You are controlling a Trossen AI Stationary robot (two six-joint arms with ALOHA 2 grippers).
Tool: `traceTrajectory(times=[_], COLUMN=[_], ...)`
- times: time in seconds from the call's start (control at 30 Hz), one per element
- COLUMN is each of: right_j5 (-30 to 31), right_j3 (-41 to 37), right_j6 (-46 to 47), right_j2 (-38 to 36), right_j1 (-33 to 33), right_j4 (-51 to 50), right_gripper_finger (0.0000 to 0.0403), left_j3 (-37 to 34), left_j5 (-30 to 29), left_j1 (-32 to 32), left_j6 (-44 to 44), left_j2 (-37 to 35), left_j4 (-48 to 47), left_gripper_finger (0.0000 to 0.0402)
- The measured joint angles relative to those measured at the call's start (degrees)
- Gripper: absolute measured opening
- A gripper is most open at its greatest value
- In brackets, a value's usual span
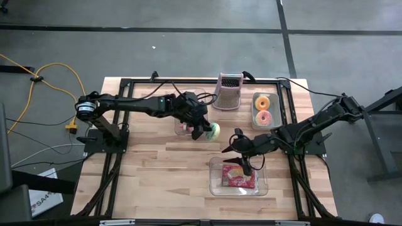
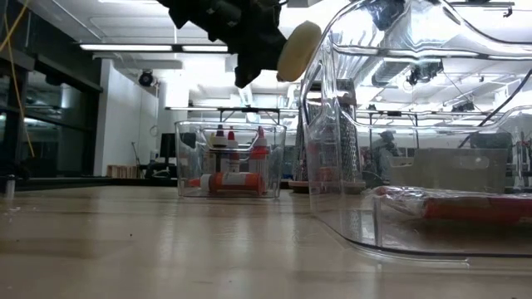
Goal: Pick & Place Food Item
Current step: Put the blue donut into the gray bin
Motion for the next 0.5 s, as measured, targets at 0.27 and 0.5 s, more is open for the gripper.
traceTrajectory(times=[0.27, 0.5], right_j5=[8.4, 24.4], right_j3=[0.0, 0.0], right_j6=[2.8, 4.4], right_j2=[0.0, 0.0], right_j1=[0.0, 0.0], right_j4=[-5.1, -6.7], right_gripper_finger=[0.0162, 0.0162], left_j3=[0.0, 0.0], left_j5=[-3.7, -7.6], left_j1=[-0.2, -0.6], left_j6=[-1.6, -5.7], left_j2=[0.0, 0.0], left_j4=[-0.7, -2.3], left_gripper_finger=[0.0090, 0.0090])
